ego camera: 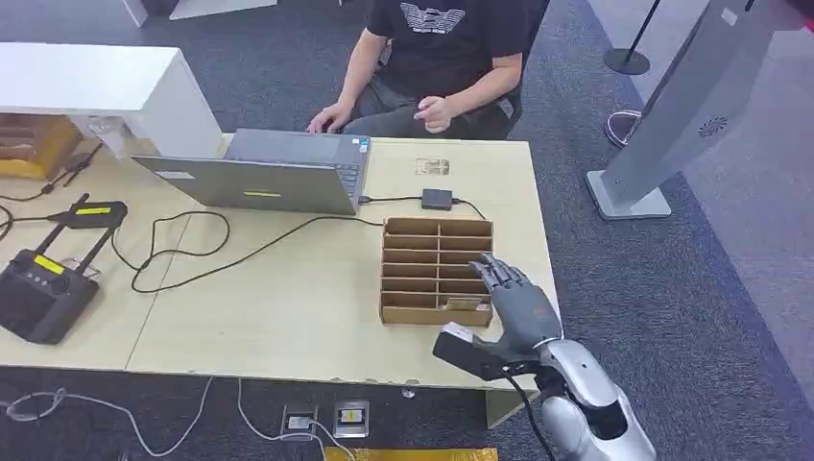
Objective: Pass the card to the sensor for recognition and then transmit it.
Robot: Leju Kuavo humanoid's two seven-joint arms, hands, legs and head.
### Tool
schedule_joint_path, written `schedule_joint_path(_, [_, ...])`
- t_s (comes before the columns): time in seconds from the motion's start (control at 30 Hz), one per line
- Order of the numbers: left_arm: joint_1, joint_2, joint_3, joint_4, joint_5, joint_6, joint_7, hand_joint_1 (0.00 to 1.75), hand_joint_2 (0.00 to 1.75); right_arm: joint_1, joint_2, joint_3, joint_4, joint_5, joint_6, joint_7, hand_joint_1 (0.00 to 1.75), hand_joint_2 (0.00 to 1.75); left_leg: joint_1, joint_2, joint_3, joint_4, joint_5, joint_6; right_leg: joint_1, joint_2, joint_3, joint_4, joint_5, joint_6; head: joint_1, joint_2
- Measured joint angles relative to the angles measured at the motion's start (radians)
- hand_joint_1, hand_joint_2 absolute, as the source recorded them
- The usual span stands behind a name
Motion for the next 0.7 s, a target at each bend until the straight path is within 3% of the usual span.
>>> schedule_joint_path(0.7, [-0.001, 0.006, -0.028, 0.0, -0.005, -0.002, 0.004, 0.0, 0.0, -0.034, 0.018, 0.039, 0.084, 0.045, -0.019, -0.013, 0.0, 1.75, 0.0, 0.0, 0.0, 0.0, 0.0, 0.0, 0.0, 0.0, 0.0, 0.0, 0.0, 0.0, 0.0, 0.0])
